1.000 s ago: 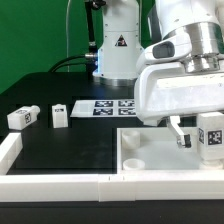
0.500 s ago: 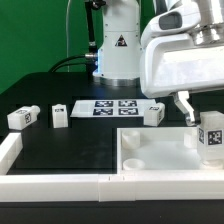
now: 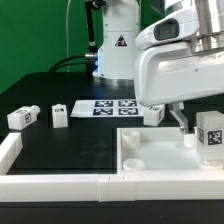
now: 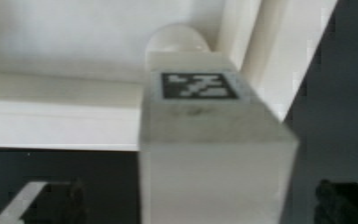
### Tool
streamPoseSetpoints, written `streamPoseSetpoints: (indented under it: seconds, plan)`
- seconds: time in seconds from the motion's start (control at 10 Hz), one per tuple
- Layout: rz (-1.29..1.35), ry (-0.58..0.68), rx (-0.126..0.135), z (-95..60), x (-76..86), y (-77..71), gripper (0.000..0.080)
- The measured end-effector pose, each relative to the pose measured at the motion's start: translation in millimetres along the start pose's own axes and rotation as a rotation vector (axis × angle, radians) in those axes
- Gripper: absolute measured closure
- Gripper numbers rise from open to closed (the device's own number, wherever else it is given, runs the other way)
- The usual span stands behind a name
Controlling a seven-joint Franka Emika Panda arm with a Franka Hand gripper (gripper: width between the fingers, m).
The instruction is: Assemble one leg
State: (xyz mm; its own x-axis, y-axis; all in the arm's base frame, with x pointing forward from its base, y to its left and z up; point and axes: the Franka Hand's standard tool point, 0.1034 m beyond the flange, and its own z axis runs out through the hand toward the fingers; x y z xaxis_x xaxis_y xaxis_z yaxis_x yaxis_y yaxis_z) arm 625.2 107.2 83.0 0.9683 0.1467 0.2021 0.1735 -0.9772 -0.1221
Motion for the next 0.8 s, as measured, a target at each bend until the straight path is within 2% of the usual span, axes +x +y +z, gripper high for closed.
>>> streamPoseSetpoints:
  seconds: [0.1, 0.2, 0.5, 0.6, 0.7, 0.8]
  plan:
    - [-0.001, -0.123, 0.025, -2.2, -3.4, -0.8, 0.0151]
    - [-0.002, -0.191, 0.042, -2.7, -1.6, -1.1, 0.0151]
    - [-0.002, -0.179, 0.04, 1.1, -1.7, 1.4, 0.0151]
    - [-0.002, -0.179, 0.04, 1.3, -1.8, 1.6, 0.0261]
    - [-0.002, -0.179, 0.04, 1.4, -1.9, 1.6, 0.0428]
    - [-0.002, -0.18, 0.04, 1.5, -2.0, 1.6, 0.0428]
